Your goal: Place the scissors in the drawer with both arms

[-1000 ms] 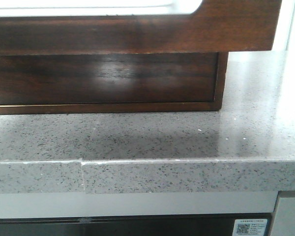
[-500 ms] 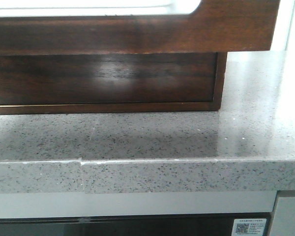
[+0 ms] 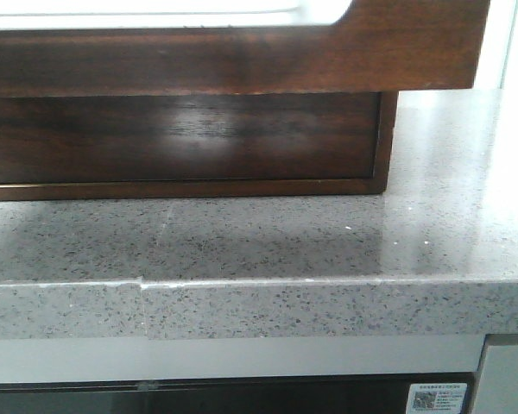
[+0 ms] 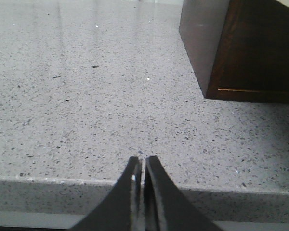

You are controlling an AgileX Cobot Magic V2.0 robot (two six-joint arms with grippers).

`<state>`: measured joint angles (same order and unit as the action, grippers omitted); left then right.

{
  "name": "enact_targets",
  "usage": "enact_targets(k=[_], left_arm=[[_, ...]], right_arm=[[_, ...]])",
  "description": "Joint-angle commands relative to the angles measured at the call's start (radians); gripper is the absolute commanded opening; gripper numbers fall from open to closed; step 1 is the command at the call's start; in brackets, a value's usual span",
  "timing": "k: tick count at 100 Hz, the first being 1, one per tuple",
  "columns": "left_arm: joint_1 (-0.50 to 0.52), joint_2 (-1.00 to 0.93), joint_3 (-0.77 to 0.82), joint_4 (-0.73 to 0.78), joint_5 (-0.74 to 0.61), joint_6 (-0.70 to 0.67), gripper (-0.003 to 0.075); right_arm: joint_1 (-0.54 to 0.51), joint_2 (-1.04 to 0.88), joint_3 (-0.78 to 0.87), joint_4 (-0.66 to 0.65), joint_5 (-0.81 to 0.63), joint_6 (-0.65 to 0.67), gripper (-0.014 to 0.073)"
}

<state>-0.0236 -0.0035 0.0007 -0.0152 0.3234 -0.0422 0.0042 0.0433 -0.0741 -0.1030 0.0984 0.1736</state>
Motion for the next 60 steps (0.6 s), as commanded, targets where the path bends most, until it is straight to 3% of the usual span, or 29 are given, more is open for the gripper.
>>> enact_targets(k=[1, 29, 60], left_arm=[[0.002, -0.029, 0.021, -0.01, -0.061, 0.003, -0.0022], [0.002, -0.029, 0.021, -0.01, -0.061, 0.003, -0.0022], [0.002, -0.029, 0.021, -0.01, -0.061, 0.003, -0.0022]], right_arm=[[-0.008, 0.002, 0.001, -0.009, -0.091, 0.008, -0.0061], [-0.008, -0.062, 0.114, 0.017, -0.091, 0.008, -0.0061], [-0.008, -0.07, 0.113, -0.018, 0.112, -0.002, -0.0061]])
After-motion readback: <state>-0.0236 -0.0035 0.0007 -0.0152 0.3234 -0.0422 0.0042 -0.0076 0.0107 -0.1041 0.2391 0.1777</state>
